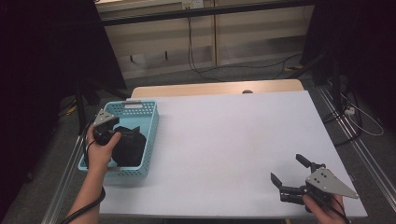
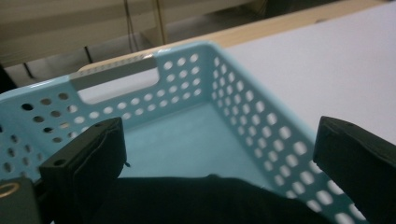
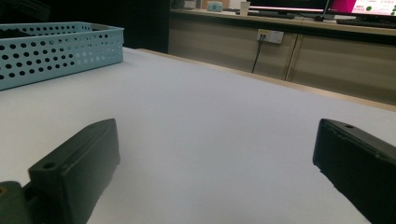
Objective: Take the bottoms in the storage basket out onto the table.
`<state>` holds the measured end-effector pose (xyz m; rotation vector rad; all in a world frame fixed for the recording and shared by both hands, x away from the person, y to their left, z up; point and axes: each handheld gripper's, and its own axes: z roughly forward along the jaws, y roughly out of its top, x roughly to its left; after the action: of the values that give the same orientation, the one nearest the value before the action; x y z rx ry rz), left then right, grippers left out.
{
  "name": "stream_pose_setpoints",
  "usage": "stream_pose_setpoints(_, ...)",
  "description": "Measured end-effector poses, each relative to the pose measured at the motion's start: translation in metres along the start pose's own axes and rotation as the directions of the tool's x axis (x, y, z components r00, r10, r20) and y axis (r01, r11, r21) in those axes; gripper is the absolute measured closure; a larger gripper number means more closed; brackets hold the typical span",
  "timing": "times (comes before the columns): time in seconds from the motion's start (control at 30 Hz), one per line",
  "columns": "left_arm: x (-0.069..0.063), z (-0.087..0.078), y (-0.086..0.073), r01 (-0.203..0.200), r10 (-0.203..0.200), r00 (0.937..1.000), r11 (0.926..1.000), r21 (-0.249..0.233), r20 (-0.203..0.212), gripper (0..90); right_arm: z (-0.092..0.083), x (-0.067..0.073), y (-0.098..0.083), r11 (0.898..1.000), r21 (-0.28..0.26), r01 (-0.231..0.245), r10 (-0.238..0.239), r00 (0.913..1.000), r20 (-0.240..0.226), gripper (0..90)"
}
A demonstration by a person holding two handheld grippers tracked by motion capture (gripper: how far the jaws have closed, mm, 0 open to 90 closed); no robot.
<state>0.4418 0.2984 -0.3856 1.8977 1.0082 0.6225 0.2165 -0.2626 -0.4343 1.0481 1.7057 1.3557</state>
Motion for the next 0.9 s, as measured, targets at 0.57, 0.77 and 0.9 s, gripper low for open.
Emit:
stream_pose_setpoints(0.57, 0.008, 0.034, -0.03, 0.088, -0.086, 0.9961, 0.9573, 0.275, -0.022, 2.9, 0.001, 0.001, -0.001, 1.0, 0.01, 0.005, -0.004, 0.9999, -0.013, 0.0)
stream_pose_setpoints(0.77, 0.01, 0.042, -0.036, 0.112, -0.098, 0.9936, 0.9295, 0.352, -0.056, 1.9, 0.0, 0.001, -0.001, 1.0, 0.007, 0.007, -0.007, 0.9998, -0.019, 0.0)
stream_pose_setpoints(0.9, 0.007, 0.049, -0.04, 0.105, -0.074, 0.9929, 0.9172, 0.384, -0.093, 0.0, -0.002, 0.001, -0.001, 1.0, 0.005, 0.008, -0.008, 0.9998, -0.021, 0.0)
